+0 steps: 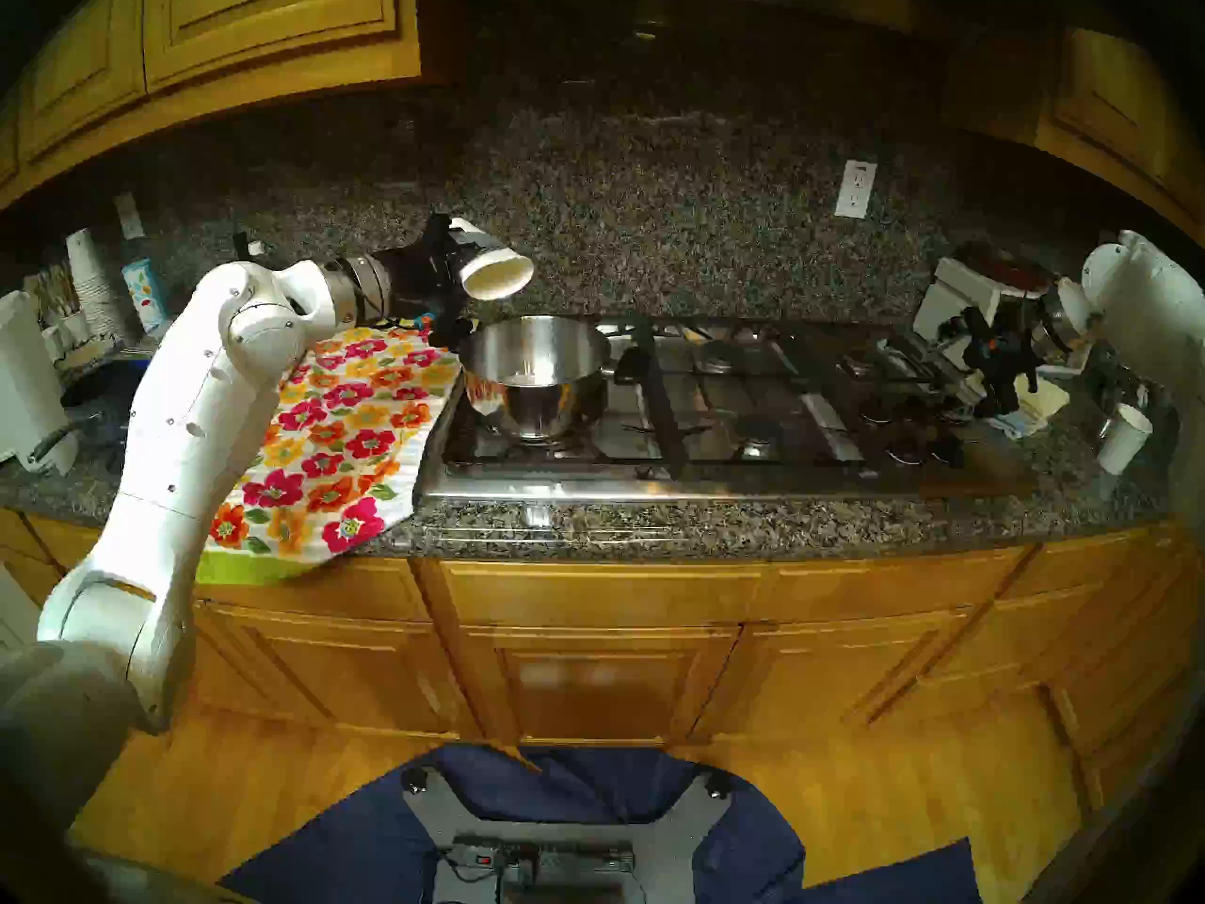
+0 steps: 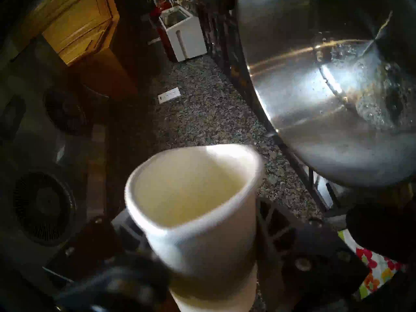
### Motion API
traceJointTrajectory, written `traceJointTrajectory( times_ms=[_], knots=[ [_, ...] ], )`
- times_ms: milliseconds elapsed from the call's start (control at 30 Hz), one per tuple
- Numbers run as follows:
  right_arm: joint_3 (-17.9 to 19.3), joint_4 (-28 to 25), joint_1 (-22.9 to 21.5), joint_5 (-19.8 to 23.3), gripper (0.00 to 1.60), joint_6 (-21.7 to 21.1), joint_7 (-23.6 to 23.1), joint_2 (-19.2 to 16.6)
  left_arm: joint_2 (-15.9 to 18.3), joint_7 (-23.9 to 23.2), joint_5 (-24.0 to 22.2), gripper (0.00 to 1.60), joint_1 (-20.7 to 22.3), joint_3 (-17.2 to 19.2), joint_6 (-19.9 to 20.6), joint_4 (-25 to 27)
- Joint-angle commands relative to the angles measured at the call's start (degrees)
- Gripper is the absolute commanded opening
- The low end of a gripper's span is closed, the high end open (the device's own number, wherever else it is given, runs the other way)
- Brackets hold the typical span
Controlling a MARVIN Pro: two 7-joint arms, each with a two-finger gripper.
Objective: Pick up the water cup, pour water into the pot, turn on the stove
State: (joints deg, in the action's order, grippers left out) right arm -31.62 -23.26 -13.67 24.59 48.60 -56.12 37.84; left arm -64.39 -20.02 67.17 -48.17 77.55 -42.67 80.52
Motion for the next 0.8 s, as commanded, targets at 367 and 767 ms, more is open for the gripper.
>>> traceJointTrajectory(
  times_ms=[367, 767],
  knots=[
    [0.38, 0.31, -1.81, 0.04, 1.60, 0.08, -0.35, -0.02, -3.67, -0.06, -3.37, 0.53, 0.97, 4.89, 3.86, 1.19],
    [0.36, 0.40, -1.72, 0.04, 1.60, 0.11, -0.21, 0.02, -8.95, -9.29, -14.34, 0.52, -0.91, 11.24, 14.51, 5.91]
  ],
)
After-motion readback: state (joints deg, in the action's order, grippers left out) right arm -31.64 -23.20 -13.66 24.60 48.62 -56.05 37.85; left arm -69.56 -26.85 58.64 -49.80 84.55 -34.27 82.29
